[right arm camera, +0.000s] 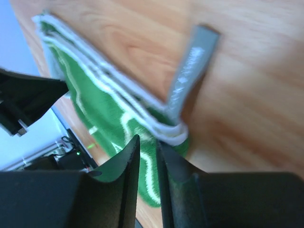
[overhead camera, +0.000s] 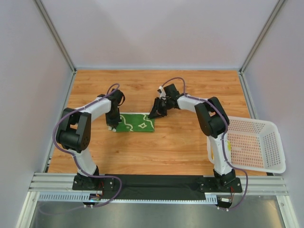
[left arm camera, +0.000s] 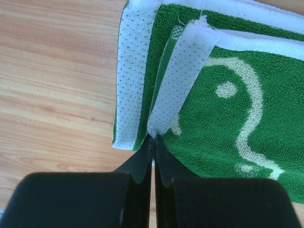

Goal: Roll the towels

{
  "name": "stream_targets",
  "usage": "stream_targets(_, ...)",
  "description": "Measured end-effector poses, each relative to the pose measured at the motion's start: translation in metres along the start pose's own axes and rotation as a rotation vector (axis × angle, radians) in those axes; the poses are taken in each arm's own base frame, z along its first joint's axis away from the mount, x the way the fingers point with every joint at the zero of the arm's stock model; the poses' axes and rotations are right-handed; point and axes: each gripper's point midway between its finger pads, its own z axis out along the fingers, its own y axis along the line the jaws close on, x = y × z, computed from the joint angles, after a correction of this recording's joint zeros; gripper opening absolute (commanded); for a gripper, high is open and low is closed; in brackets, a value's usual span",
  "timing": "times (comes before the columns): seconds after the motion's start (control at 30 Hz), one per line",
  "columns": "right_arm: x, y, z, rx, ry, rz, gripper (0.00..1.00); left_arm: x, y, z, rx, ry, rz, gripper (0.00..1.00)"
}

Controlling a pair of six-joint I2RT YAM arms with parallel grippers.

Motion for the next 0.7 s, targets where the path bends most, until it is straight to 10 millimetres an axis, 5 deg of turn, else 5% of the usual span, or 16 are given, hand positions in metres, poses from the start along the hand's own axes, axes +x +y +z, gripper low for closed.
stream_targets(0.07, 0.004, -0.018, 0.009, 0.010, 0.028, 0.054, 0.19, 0.000, 0.000, 0.000, 0.000, 0.001, 0.002, 0.00)
stream_targets(0.23, 0.009, -0.024, 0.005, 0.000, 0.014, 0.065, 0.17, -0.001, 0.001, -0.002, -0.005, 0.002, 0.015, 0.00)
stream_targets(0.6, 0.072, -0.038, -0.031, 0.061, 0.001, 0.103, 0.19, -0.010, -0.002, -0.001, -0.037, -0.001, 0.045, 0.00)
stream_targets(0.7, 0.078, -0.039, -0.040, 0.120, -0.003, 0.085, 0.24, -0.012, 0.003, -0.007, -0.070, -0.006, 0.058, 0.08)
